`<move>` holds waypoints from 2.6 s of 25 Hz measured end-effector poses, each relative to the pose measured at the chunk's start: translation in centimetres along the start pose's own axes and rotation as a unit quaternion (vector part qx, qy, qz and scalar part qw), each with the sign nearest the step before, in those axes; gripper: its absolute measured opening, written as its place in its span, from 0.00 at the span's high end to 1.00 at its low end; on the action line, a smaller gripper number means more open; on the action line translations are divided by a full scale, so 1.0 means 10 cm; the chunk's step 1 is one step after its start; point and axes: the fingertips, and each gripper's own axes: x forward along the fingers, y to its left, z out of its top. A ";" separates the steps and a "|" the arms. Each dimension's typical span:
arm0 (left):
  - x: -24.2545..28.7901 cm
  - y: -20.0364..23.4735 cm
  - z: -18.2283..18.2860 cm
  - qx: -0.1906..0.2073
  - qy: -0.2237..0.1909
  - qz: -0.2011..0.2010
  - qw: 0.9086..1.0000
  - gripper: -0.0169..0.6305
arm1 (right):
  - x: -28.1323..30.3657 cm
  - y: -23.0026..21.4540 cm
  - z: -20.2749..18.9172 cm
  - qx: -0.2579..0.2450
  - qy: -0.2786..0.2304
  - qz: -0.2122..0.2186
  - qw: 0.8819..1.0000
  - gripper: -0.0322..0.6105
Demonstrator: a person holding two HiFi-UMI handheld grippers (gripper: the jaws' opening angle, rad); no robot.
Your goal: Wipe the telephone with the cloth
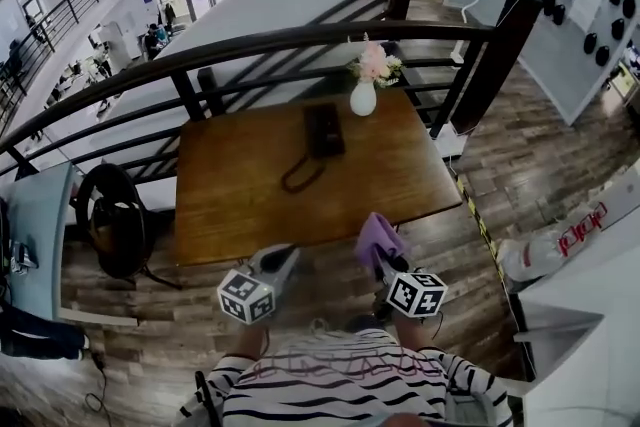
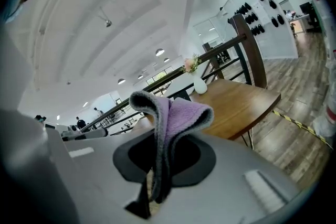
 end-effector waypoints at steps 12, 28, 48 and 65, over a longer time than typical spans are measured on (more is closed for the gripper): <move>0.48 0.62 0.22 -0.022 -0.004 0.011 1.000 0.97 | 0.78 -0.19 0.44 -0.011 0.018 0.010 1.000 0.89; 1.49 1.27 0.57 -0.037 -0.030 0.082 0.995 0.97 | 1.82 -0.81 1.22 -0.037 0.065 0.070 0.995 0.89; 1.81 2.24 0.80 -0.056 -0.019 0.055 0.997 0.97 | 2.82 -0.76 1.40 -0.021 0.076 0.050 0.996 0.89; 1.78 2.72 0.78 -0.061 -0.006 0.005 0.998 0.97 | 3.40 -0.55 1.52 -0.035 0.048 0.022 0.998 0.89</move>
